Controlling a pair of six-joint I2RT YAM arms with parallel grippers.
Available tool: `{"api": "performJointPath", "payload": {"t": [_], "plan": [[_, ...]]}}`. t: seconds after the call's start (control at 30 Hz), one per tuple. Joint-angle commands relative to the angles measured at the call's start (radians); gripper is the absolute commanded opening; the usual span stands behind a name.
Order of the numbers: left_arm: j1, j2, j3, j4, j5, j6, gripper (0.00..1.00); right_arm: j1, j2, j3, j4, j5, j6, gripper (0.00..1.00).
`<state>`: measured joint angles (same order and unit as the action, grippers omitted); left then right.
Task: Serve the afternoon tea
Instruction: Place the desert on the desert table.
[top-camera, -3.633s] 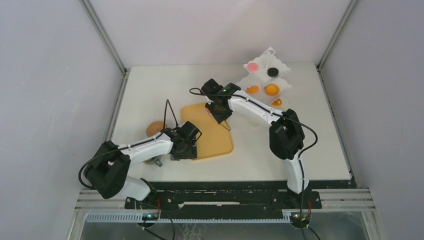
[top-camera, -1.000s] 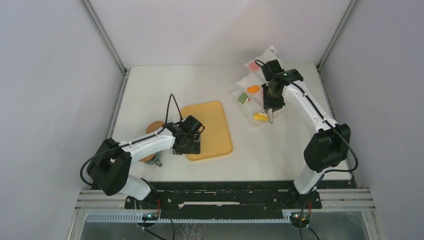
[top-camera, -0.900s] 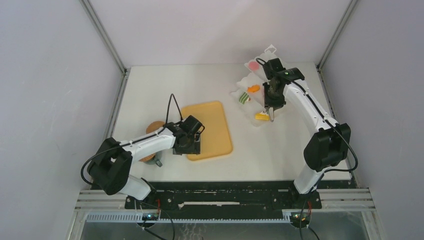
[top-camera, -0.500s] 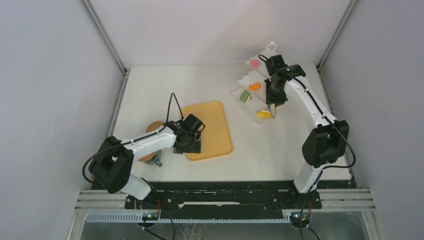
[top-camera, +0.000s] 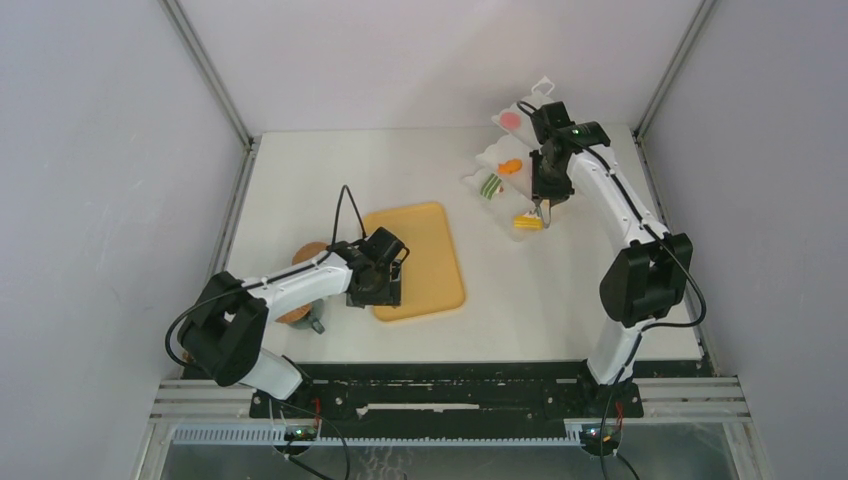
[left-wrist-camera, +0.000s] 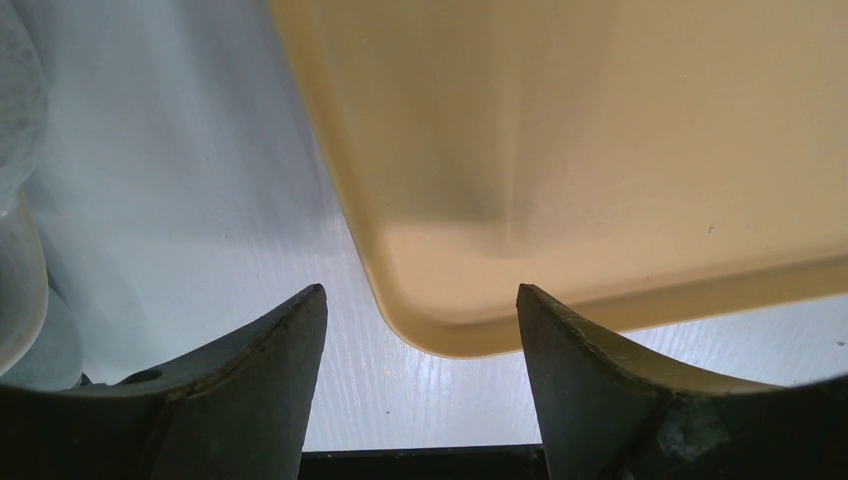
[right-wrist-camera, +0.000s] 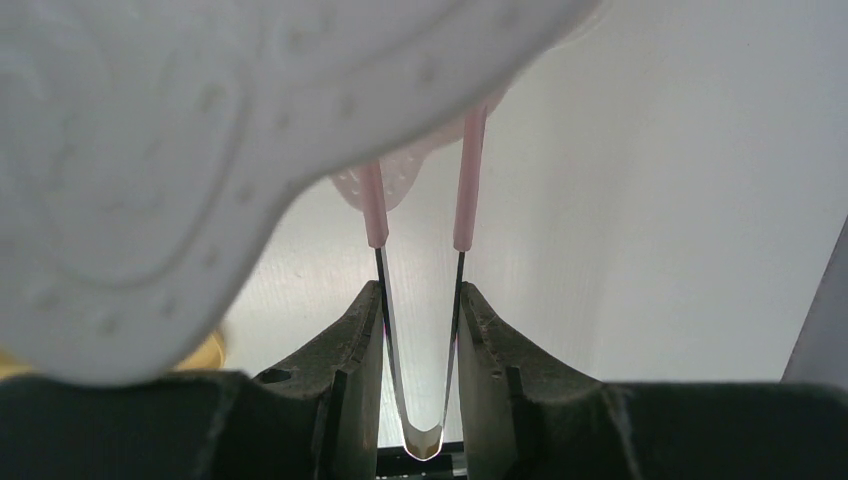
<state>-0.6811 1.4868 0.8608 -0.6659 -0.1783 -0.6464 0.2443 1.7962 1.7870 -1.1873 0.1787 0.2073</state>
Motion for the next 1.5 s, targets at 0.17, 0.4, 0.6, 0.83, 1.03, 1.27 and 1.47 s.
{"api": "performJointPath", "payload": {"t": [0.17,0.4,0.6,0.83,1.03,1.27,1.47], "plan": [[0.011,0.0,0.039,0.017,0.011,0.012,0.75,-0.035,0.005,0.082,0.031,0.035,-0.009,0.0],[0.01,0.003,0.042,0.015,0.012,0.012,0.75,-0.054,0.031,0.11,0.029,0.032,-0.011,0.0],[0.012,0.001,0.038,0.014,0.011,0.011,0.75,-0.057,0.048,0.126,0.031,0.031,-0.012,0.0],[0.012,-0.001,0.035,0.015,0.011,0.008,0.74,-0.015,0.016,0.097,0.031,0.036,-0.004,0.0],[0.012,0.001,0.037,0.019,0.014,0.009,0.74,0.024,0.005,0.073,0.03,0.039,0.007,0.0],[0.012,-0.005,0.032,0.02,0.014,0.014,0.74,0.046,0.01,0.086,0.023,0.045,0.013,0.0],[0.012,0.0,0.038,0.024,0.018,0.02,0.75,0.066,0.002,0.084,0.011,0.049,0.017,0.0]]}}
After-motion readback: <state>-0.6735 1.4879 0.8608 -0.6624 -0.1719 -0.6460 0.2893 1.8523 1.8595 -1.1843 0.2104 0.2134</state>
